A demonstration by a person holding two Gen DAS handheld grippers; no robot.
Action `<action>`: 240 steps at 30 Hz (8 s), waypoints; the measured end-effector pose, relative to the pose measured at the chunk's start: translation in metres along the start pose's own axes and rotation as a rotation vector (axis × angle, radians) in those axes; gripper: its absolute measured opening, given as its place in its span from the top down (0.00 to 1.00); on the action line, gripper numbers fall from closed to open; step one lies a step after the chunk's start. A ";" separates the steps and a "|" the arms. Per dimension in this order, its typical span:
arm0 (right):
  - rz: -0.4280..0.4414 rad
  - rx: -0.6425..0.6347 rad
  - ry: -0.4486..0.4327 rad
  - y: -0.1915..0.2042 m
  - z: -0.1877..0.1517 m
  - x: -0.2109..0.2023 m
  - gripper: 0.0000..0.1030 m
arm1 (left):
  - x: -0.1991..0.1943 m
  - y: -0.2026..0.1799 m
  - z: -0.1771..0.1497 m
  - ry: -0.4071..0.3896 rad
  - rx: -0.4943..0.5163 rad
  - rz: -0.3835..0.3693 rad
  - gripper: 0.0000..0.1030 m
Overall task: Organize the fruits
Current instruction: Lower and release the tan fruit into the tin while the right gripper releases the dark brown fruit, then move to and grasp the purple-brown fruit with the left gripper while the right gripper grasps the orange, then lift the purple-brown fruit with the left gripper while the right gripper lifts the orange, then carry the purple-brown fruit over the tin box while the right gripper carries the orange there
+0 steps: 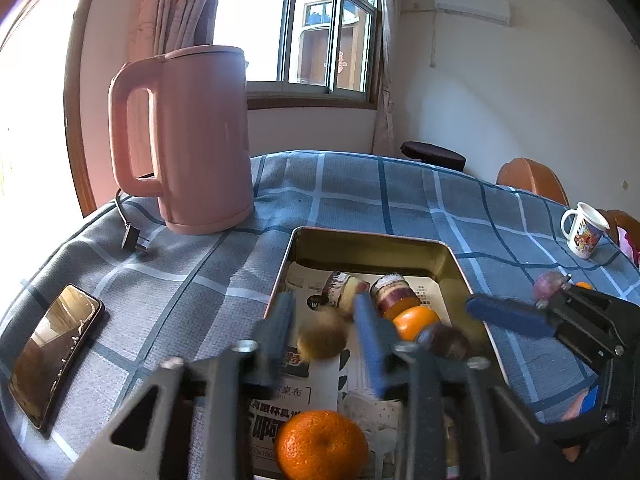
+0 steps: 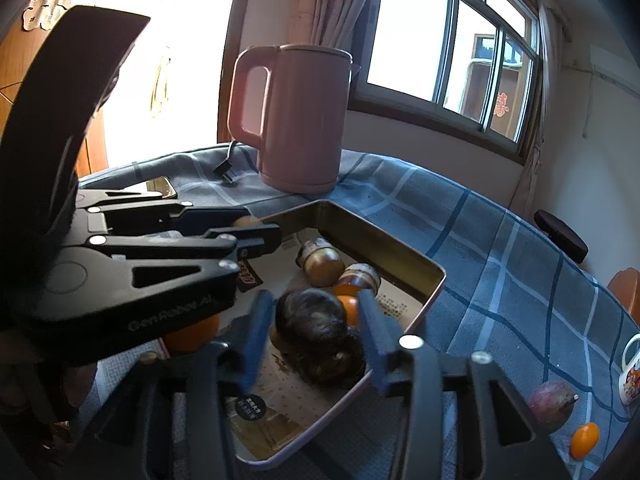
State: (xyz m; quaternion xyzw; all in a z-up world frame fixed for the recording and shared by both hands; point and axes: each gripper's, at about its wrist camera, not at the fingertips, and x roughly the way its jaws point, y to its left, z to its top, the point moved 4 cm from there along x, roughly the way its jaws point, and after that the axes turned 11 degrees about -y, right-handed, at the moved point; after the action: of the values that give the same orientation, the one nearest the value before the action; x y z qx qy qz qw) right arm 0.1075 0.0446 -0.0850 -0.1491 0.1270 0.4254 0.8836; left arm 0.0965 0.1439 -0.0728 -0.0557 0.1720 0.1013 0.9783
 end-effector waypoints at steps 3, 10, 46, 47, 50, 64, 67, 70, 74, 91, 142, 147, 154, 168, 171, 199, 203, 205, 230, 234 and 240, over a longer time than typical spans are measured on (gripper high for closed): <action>-0.006 0.009 -0.019 -0.002 0.001 -0.003 0.32 | -0.005 0.000 0.001 -0.025 -0.007 0.007 0.32; -0.061 0.010 -0.048 -0.013 -0.001 -0.018 0.32 | -0.014 -0.008 0.007 -0.050 -0.015 -0.029 0.32; -0.453 0.468 0.269 -0.256 -0.114 -0.094 0.52 | 0.080 -0.253 -0.015 0.198 0.224 -0.380 0.31; -0.452 0.470 0.277 -0.258 -0.115 -0.093 0.56 | 0.083 -0.255 -0.016 0.208 0.216 -0.396 0.31; -0.443 0.494 0.286 -0.262 -0.118 -0.092 0.62 | 0.088 -0.259 -0.019 0.232 0.206 -0.428 0.31; -0.521 0.516 0.248 -0.269 -0.114 -0.105 0.62 | 0.092 -0.264 -0.026 0.284 0.207 -0.452 0.31; -0.519 0.493 0.247 -0.266 -0.111 -0.103 0.62 | 0.095 -0.261 -0.026 0.300 0.183 -0.464 0.46; -0.511 0.495 0.239 -0.265 -0.111 -0.105 0.62 | 0.093 -0.261 -0.026 0.294 0.189 -0.459 0.46; -0.505 0.492 0.216 -0.264 -0.109 -0.107 0.62 | 0.093 -0.258 -0.025 0.287 0.177 -0.445 0.47; -0.482 0.374 0.114 -0.242 -0.088 -0.114 0.62 | 0.075 -0.243 -0.009 0.150 0.140 -0.404 0.46; -0.492 0.282 -0.122 -0.218 -0.065 -0.149 0.62 | 0.025 -0.239 0.008 -0.130 0.205 -0.319 0.46; -0.494 0.277 -0.138 -0.217 -0.064 -0.152 0.62 | 0.022 -0.237 0.008 -0.141 0.202 -0.314 0.46; -0.501 0.263 -0.168 -0.214 -0.062 -0.158 0.62 | 0.019 -0.235 0.009 -0.160 0.195 -0.303 0.46; -0.504 0.249 -0.223 -0.208 -0.059 -0.167 0.62 | 0.009 -0.231 0.010 -0.194 0.203 -0.293 0.46; -0.500 0.245 -0.223 -0.206 -0.058 -0.168 0.62 | 0.007 -0.229 0.009 -0.189 0.197 -0.293 0.46; -0.419 0.194 -0.238 -0.158 -0.045 -0.155 0.62 | -0.013 -0.199 0.004 -0.182 0.167 -0.291 0.46; -0.408 0.188 -0.239 -0.152 -0.043 -0.152 0.62 | -0.015 -0.193 0.004 -0.185 0.161 -0.287 0.46; -0.401 0.189 -0.240 -0.150 -0.043 -0.151 0.62 | -0.017 -0.190 0.004 -0.186 0.157 -0.284 0.46; -0.325 0.154 -0.253 -0.115 -0.022 -0.134 0.62 | -0.038 -0.136 0.006 -0.200 0.102 -0.222 0.46; -0.308 0.147 -0.255 -0.110 -0.017 -0.130 0.62 | -0.043 -0.126 0.010 -0.208 0.097 -0.207 0.46; -0.283 0.145 -0.259 -0.103 -0.010 -0.124 0.62 | -0.049 -0.109 0.015 -0.209 0.087 -0.189 0.46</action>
State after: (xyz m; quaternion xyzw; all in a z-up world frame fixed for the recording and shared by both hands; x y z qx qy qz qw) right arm 0.1130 -0.1082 -0.0343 -0.0455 0.0203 0.3023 0.9519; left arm 0.0803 0.0314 -0.0335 -0.0185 0.0673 0.0067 0.9975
